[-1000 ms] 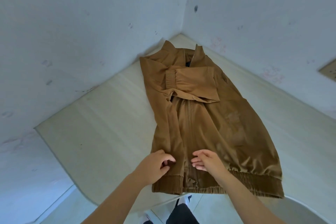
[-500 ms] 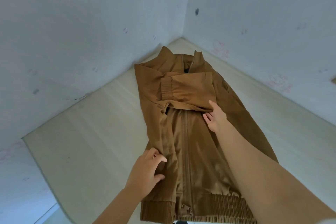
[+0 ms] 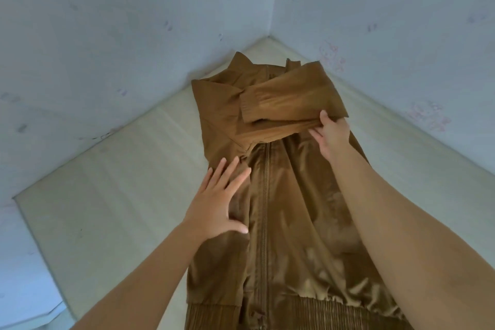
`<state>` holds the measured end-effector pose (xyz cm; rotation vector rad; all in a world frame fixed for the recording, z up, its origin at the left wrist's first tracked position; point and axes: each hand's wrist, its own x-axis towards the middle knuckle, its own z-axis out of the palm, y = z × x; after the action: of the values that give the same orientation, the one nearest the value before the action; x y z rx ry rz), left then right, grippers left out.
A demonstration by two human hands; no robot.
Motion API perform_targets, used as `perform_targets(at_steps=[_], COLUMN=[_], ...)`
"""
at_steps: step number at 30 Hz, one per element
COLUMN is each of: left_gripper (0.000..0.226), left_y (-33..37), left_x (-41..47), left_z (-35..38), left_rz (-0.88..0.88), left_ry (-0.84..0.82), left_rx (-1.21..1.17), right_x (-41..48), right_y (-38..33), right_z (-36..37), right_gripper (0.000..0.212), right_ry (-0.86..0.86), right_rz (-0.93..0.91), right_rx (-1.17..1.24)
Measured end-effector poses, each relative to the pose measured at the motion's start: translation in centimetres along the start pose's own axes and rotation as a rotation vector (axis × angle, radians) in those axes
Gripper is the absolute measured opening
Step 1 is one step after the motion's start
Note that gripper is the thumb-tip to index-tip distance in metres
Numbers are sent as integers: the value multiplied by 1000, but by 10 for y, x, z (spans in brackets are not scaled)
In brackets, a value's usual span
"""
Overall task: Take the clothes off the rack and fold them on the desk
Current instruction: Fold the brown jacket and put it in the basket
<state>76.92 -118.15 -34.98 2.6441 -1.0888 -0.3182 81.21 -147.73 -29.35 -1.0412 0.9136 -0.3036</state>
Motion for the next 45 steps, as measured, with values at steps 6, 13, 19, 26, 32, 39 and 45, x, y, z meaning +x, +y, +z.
perform_targets(at_steps=[6,13,19,26,32,39,45], left_gripper=[48,92,46,68,63,42,65], left_y=[-14,-25,-7,-9,-24,53,115], left_x=[42,62,93,92,91,132,203], left_z=[-8,6,-27,8,-7,-27,7], left_rz=[-286,-202,-336,-266,-364,-297,-157], left_ry=[120,-400,-128,-295,-361,117,-6], left_rx=[-285,173,124,152,118,181,65], right_x=[0,-1,-4,-5,-13,3,25], right_y=[30,45,49,75,34,39,31], right_z=[-41,-16,-28,-74,-134,-162,-169], right_gripper=[55,35,23,62,32,37,10], right_ry=[-105,-110,58,-498,26,161,79], right_rz=[346,371,-504,-487,-586,21,-88], right_rx=[37,-113,-1237,-1790,-1431,-1256,-1358])
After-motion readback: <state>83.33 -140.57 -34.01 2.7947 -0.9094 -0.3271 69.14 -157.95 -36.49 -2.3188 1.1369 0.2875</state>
